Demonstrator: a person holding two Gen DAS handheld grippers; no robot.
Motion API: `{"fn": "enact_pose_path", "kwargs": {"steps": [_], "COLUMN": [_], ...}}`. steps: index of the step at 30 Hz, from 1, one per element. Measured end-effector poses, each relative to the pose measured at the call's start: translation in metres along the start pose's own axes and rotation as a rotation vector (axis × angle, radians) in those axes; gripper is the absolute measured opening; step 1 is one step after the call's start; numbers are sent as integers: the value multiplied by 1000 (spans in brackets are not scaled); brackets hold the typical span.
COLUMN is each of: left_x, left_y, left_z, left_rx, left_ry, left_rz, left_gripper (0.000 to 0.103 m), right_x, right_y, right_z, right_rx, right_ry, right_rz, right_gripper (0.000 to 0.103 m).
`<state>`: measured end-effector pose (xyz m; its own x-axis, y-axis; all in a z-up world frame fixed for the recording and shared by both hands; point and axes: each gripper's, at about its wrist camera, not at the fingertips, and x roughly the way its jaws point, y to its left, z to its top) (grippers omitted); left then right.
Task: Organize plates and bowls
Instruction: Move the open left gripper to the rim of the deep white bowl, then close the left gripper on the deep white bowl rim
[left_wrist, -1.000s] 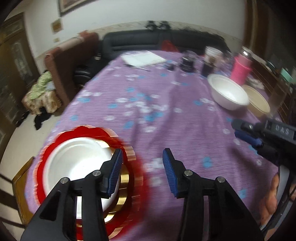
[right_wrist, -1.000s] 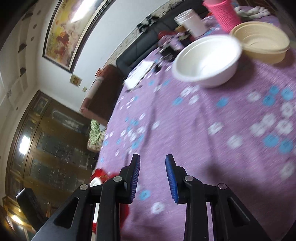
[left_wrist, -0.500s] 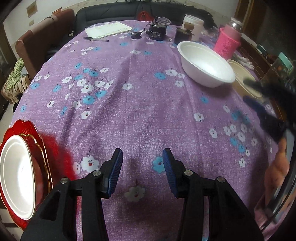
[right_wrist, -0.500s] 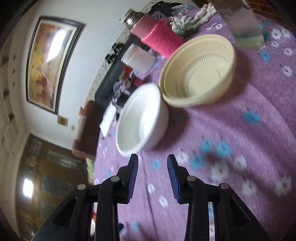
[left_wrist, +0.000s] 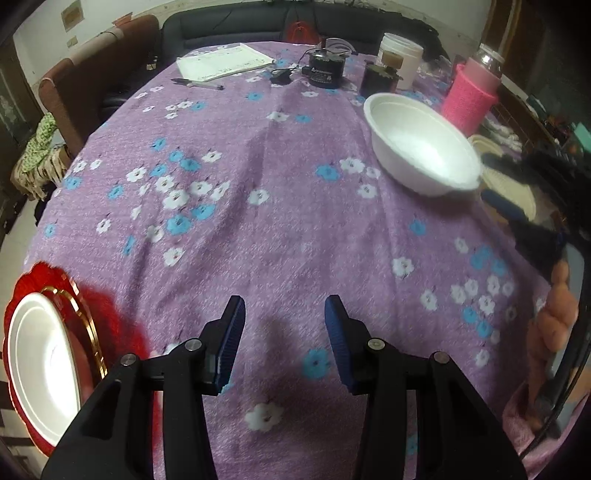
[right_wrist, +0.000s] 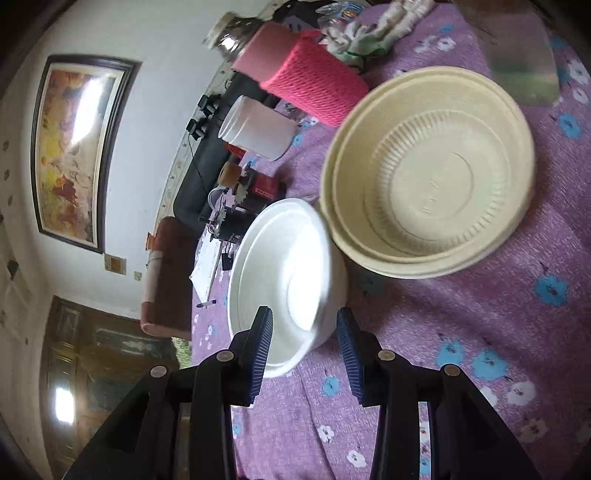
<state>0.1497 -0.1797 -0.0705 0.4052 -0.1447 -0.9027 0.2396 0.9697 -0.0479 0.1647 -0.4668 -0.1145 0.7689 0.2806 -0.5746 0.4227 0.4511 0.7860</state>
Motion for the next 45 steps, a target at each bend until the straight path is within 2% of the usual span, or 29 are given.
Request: {"fn": "enact_pose_path", "kwargs": {"steps": [2,7,12,15,17,29,40,42,44,45], "left_x": [-2,1,22,35,42,62,72,71,71,69], "left_y": [-2,-7,-13,-18,-22,-52,-56,-57,-58,-59], "left_z": [15,61,97,112,120,136,132,131,130,130], "left_rx": [-13,-53,-131,-170,-181,-182,-195,-194,-191,-192], "left_ry": [-3,-51,-20,-5,-1,12,-15,-26,-27,-32], "left_rz": [-32,-39,-97,-121,-108,-149,-105,-98,-98,-101], "left_gripper": [43,43,43,43,43,43,42,40,28,27], "right_x": [-4,1,6,11,14,20,27,27,28,28], "right_y": [-2,-10,-16,-20,-21,-27,-29,-29,-29,-29], "right_z": [2,5,7,8,7,7,6,6,6,5], "right_rx": [-4,31,20,38,43,58,62,64,63,64], "right_ry": [-2,21,-32,-11,-4,-1,14,12,11,11], "right_rz": [4,39,41,57,68,77,72,71,69,66], "right_gripper": [39,39,39,39,39,39,39,39,39,39]}}
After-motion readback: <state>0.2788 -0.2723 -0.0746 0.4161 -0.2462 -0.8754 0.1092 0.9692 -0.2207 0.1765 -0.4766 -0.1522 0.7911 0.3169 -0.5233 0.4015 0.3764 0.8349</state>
